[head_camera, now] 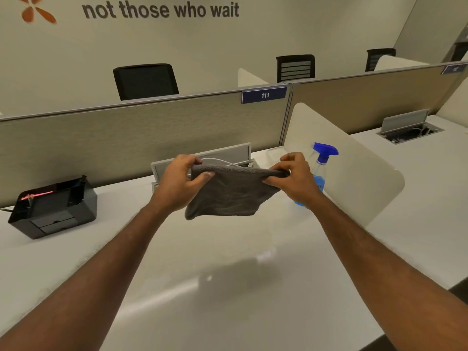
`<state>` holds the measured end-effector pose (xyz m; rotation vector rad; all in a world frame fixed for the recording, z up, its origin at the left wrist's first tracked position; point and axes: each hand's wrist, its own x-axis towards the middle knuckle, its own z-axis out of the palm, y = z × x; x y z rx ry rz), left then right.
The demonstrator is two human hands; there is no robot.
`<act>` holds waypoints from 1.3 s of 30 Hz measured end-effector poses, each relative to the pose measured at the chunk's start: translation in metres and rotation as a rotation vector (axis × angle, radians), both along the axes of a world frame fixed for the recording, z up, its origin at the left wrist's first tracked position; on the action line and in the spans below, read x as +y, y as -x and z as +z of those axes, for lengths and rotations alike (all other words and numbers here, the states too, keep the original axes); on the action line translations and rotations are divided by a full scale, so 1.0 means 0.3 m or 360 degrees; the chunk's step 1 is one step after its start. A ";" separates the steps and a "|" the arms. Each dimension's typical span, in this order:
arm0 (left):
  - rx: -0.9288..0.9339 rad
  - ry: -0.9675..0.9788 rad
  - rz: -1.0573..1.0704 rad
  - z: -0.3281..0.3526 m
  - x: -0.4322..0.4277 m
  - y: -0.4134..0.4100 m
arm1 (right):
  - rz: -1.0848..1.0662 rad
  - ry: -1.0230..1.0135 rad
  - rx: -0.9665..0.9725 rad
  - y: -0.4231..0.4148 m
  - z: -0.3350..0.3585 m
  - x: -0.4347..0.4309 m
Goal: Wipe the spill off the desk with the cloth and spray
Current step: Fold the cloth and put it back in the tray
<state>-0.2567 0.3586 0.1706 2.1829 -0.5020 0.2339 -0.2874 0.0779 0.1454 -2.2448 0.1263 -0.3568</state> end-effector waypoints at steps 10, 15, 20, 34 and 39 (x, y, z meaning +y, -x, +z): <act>0.0486 0.0458 0.0202 -0.097 -0.058 0.015 | -0.0177 -0.1415 0.0352 0.061 -0.078 0.063; 0.1443 0.0875 0.0247 -0.170 -0.035 0.037 | -0.0175 -0.1504 0.0768 0.116 -0.135 0.070; 0.1716 0.0885 0.0082 -0.260 0.003 0.071 | -0.0239 -0.1549 0.0819 0.171 -0.184 0.060; 0.0706 0.0641 -0.0118 -0.229 -0.305 -0.053 | -0.0118 -0.1030 0.0348 -0.030 -0.168 -0.222; 0.0437 0.0720 -0.0047 -0.100 -0.450 -0.196 | 0.0076 -0.1043 0.0023 -0.201 -0.015 -0.357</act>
